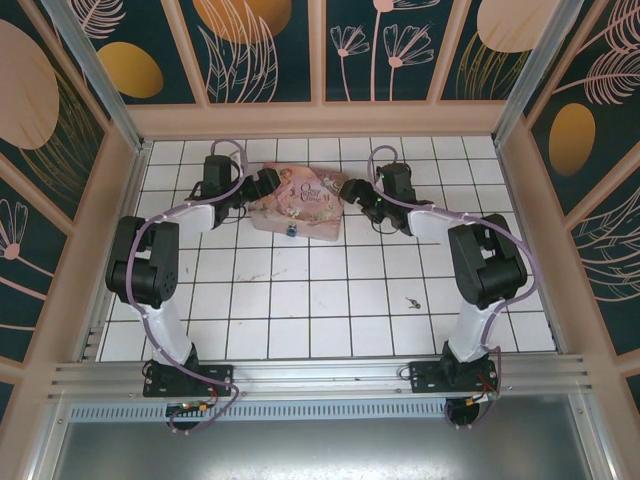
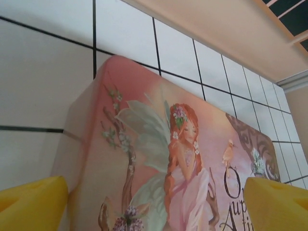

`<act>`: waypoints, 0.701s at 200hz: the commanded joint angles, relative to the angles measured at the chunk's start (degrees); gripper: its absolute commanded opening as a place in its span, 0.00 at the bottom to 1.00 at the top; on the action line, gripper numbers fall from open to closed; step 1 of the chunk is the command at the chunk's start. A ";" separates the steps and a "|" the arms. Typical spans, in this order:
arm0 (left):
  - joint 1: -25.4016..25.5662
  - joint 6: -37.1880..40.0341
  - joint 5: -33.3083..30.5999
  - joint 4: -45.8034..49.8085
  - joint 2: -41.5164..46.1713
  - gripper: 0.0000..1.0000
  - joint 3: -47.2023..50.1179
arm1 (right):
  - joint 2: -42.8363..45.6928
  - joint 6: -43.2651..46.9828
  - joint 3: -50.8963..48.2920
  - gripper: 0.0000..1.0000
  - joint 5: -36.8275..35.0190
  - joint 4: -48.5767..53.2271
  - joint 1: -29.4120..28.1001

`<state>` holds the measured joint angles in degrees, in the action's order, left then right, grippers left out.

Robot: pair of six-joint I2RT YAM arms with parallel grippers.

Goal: Unlock a padlock with a key

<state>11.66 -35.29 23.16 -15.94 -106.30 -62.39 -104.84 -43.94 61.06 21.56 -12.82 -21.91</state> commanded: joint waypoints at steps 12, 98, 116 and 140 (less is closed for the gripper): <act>3.91 -3.24 2.21 -4.25 4.77 0.94 4.62 | 0.17 -0.72 0.76 0.75 1.04 -1.70 -2.21; 8.29 -7.41 -1.74 -8.85 13.80 0.97 15.85 | 9.99 -1.49 -10.74 0.82 -5.19 0.50 -4.55; 8.29 -5.46 -5.13 -5.95 14.88 0.99 14.95 | 13.62 -0.67 -11.56 0.86 -9.93 4.07 -4.37; 8.29 -4.04 -8.51 -3.49 17.97 0.99 13.86 | 20.07 1.62 -11.90 0.89 -15.40 12.46 -4.20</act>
<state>19.57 -40.99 18.17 -20.05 -92.90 -46.94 -91.68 -44.71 49.54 12.67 -8.49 -26.00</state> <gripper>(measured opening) 0.987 0.885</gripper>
